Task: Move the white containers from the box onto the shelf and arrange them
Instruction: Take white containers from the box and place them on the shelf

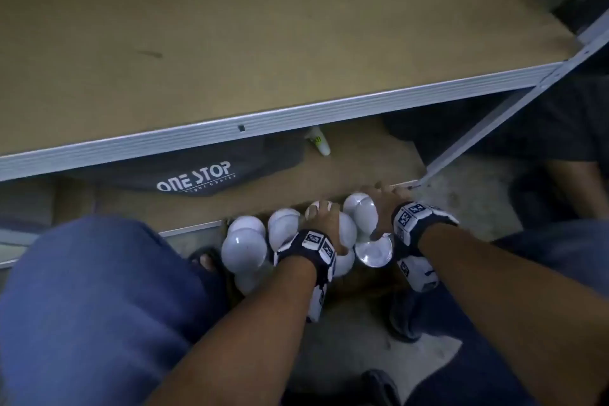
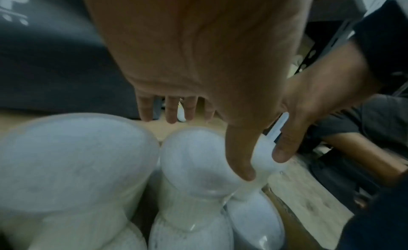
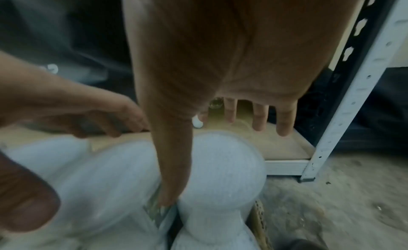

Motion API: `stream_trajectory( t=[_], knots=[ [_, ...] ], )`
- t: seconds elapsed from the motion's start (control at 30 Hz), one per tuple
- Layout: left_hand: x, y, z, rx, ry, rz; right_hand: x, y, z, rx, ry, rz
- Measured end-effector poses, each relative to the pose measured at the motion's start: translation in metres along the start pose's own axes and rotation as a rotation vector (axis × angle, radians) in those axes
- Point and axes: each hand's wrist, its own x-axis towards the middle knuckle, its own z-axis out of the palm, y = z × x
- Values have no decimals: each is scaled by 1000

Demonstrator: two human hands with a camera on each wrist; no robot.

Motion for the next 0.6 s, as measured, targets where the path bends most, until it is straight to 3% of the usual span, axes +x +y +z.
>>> stream_trajectory(
  t=[0.1,0.17,0.23,0.6],
  knots=[
    [0,5,-2,86,87,19,12,-1,10,51,64,-23],
    [3,7,3,112,91,18,32,6,33,59,-24,52],
    [3,11,6,102,58,18,35,3,40,41,6,130],
    [-2,16,-26,-40,-8,-51,-7,2,6,11,21,132]
  ],
)
